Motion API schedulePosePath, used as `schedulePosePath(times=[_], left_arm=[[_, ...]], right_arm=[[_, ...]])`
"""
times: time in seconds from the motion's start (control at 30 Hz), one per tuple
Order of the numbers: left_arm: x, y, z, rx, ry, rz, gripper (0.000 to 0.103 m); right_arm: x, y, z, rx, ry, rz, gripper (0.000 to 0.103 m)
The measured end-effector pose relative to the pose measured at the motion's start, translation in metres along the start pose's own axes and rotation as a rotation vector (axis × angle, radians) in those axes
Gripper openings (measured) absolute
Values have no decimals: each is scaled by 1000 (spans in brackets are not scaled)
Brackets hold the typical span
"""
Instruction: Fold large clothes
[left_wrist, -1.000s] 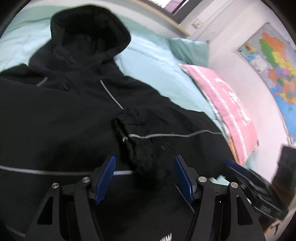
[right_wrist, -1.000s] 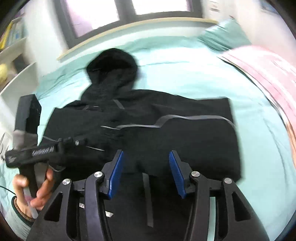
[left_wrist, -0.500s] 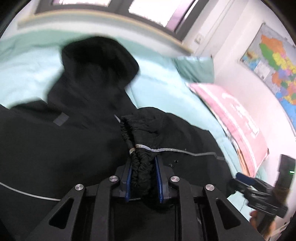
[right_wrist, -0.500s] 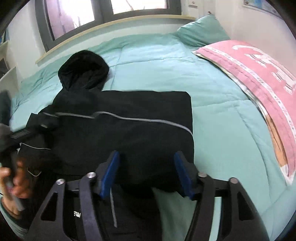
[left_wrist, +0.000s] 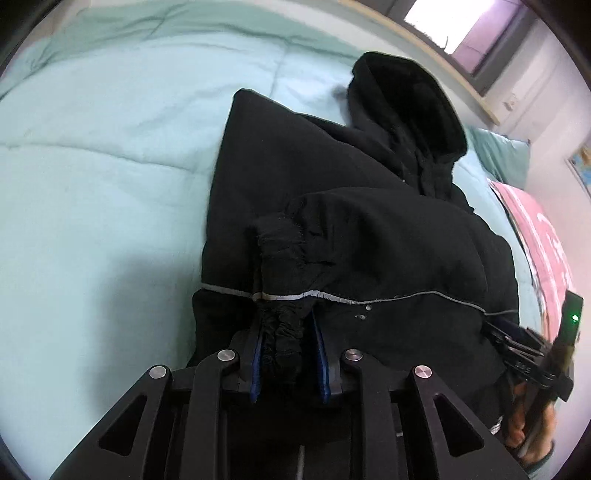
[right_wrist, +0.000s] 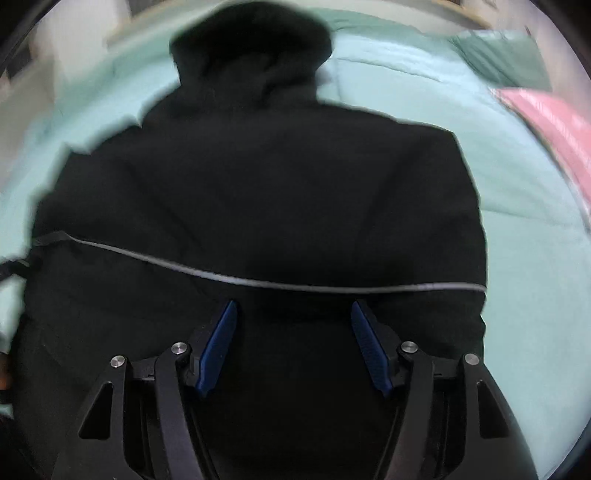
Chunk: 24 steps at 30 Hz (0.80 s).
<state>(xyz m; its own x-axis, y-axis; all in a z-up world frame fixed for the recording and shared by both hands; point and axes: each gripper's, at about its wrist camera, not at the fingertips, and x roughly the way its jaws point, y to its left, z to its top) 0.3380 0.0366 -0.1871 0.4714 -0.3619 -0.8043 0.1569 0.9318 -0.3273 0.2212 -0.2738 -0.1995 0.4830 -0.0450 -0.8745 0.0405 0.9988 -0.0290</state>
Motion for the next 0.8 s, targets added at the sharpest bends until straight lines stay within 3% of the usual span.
schedulePosePath(times=[0.13,0.23,0.3,0.37,0.43,0.5,0.6,0.67,0.8], left_arm=[[-32,-11,-6,67,-88,42,35],[-71,-13,8,51,-181,43,44],[-96,-26,16,57,-234,-36,55],[-96,-45,28,68,-213,-137,57],[-79,-67,36,96,-172,-186,57],[-40,-95,44,138,-124,-177,57],[40,-100,50,169,1,31,57],[69,-86,50,134,39,48,56],[60,-84,45,163,28,35,56]], right_arm=[[-13,-13,6,34,29,53,68],[-48,-16,11,36,-58,86,68],[-70,-7,18,18,-150,90,68],[-79,8,30,4,-193,77,68],[-71,20,49,-2,-188,57,68],[-48,25,66,8,-156,60,68],[6,25,69,23,-31,4,68],[27,17,65,34,10,37,68],[23,11,65,13,33,74,68]])
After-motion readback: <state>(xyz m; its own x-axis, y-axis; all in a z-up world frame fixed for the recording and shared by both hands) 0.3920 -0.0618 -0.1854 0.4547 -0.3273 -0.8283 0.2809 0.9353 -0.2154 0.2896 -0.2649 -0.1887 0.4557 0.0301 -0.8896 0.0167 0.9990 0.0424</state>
